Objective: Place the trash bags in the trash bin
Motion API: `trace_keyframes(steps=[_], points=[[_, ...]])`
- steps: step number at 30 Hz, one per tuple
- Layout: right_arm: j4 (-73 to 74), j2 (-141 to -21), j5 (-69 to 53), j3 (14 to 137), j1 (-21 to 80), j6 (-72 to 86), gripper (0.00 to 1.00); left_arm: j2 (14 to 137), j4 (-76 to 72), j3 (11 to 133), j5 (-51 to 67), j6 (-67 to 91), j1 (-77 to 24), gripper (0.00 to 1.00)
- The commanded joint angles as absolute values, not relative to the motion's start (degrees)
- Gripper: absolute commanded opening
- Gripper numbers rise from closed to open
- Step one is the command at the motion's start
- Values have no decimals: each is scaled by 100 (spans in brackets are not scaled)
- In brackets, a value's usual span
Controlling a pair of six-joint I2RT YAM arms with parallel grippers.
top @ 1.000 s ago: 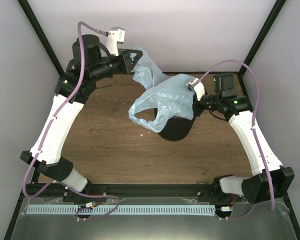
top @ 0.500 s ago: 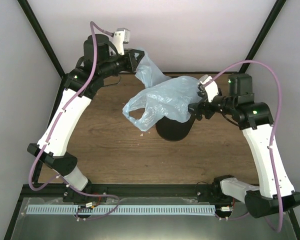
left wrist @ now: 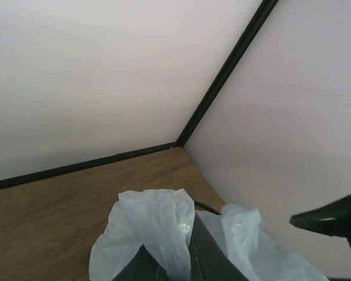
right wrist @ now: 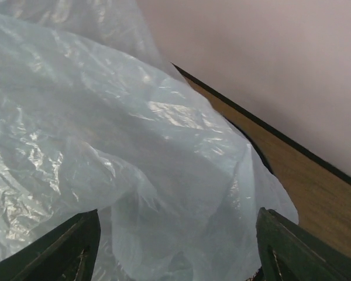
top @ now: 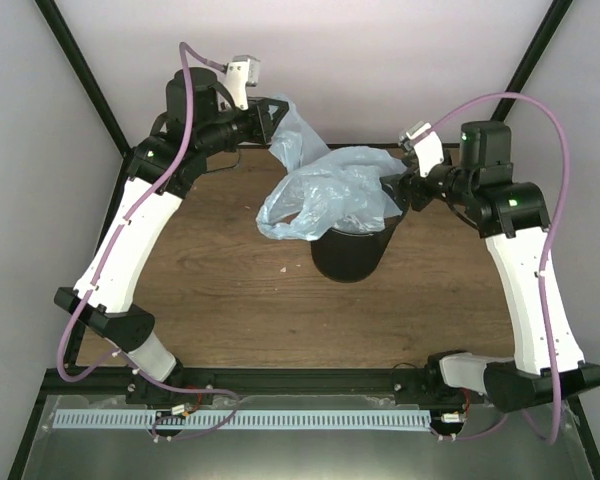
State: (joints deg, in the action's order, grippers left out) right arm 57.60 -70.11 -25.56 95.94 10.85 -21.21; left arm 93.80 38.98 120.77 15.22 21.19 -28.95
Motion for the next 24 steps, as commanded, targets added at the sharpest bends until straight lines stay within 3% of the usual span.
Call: trace_keyframes(steps=[1, 4, 16, 24], points=[[5347, -7283, -2389, 9373, 1035, -1879, 70, 9303, 3900, 12239, 1700, 2115, -2883, 4], [5315, -7440, -2755, 8968, 1037, -1892, 62, 9274, 3857, 12322, 1722, 2121, -2883, 4], [5193, -7876, -3482, 8240, 1324, -1581, 50, 9486, 3504, 12209, 1747, 2193, -2883, 4], [5455, -7847, -3132, 8404, 1240, -1454, 50, 9585, 3341, 11652, 2021, 2302, -2899, 4]])
